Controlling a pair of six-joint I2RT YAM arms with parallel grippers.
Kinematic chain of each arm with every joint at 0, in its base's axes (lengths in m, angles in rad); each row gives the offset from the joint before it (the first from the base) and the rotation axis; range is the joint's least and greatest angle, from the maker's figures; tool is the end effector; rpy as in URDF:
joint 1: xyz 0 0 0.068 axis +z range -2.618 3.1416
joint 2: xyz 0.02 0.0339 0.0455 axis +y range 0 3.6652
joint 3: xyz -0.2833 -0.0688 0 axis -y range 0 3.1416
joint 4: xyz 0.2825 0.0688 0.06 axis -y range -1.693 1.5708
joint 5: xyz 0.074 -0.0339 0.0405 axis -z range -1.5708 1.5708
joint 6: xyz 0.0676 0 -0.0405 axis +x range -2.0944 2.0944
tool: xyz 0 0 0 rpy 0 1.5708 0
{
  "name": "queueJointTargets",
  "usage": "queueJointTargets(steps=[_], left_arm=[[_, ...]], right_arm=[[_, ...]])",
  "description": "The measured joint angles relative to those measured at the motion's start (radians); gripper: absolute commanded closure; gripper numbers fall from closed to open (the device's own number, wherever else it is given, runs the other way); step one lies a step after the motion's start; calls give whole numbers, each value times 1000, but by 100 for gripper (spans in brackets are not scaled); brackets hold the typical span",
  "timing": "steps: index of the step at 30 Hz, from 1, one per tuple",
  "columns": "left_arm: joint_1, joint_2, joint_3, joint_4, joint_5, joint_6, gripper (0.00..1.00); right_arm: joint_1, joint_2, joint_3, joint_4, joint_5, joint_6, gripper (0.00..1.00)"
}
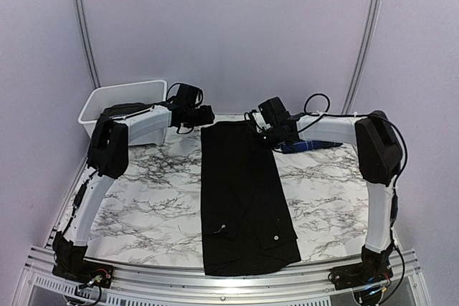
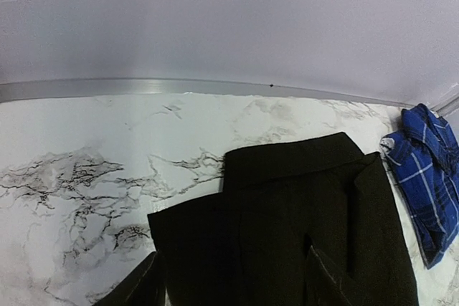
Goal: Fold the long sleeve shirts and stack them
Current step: Smooth out the rectangle-folded shirt at the center of the board.
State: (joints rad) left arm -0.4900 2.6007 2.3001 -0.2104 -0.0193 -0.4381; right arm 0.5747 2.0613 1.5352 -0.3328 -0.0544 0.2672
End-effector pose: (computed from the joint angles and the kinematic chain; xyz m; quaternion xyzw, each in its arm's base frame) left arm 0.5953 -0.3160 0.1638 0.0175 0.8627 -0.2188 0.4557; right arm 0.4347 0.2859 0.1663 -0.1529 0.9245 0.1656 0.3075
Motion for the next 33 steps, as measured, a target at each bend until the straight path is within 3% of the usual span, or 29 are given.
queueJointTargets(steps=[7,13,22,28,33], left_arm=[[-39,-267,-258,-3,42,8,39],[-175,-478,-516,16,95,-25,44],[-339,-513,-837,65,222,-122,46],[-315,-557,-998,117,247,-158,47],[-259,-594,-1069,146,281,-149,47]], right_arm=[[8,122,136,10,-33,-6,89],[-15,225,157,5,-54,-4,89],[-47,235,161,20,-79,25,83],[-45,231,155,32,-96,48,80],[-45,229,155,32,-113,66,71]])
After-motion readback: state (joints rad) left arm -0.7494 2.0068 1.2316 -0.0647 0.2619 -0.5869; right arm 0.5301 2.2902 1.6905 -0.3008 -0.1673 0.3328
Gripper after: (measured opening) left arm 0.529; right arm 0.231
